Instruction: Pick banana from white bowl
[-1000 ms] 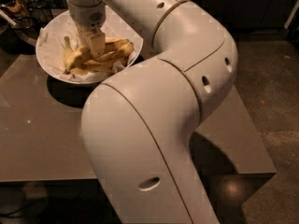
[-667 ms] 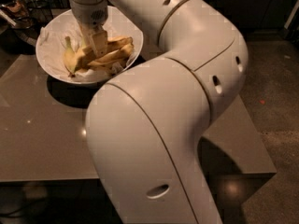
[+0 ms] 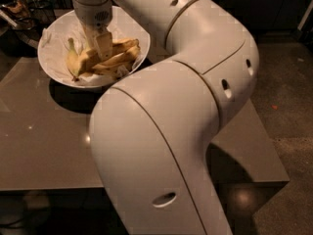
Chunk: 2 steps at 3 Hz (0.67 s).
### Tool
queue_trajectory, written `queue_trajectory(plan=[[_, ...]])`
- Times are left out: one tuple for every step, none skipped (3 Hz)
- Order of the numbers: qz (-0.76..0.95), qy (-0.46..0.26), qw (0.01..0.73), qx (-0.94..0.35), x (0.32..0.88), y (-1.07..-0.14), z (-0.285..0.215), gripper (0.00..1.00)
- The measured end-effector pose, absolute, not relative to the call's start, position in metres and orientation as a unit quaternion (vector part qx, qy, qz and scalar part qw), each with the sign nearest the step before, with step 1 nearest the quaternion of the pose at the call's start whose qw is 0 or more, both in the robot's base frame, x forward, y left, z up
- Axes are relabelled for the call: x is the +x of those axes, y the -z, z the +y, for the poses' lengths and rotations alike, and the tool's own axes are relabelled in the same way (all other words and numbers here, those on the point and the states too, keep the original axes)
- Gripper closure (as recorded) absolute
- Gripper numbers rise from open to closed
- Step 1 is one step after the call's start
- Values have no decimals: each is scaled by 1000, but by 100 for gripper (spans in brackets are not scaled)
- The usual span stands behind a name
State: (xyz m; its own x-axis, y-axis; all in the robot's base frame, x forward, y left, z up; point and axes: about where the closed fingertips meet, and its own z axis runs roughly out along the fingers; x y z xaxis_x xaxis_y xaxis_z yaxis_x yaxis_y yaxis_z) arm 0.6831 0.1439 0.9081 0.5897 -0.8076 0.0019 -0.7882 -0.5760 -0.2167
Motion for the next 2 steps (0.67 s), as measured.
queue_trajectory(plan=[[446, 46, 110, -887, 672, -933, 133, 100], [442, 46, 117, -888, 664, -956, 126, 100]])
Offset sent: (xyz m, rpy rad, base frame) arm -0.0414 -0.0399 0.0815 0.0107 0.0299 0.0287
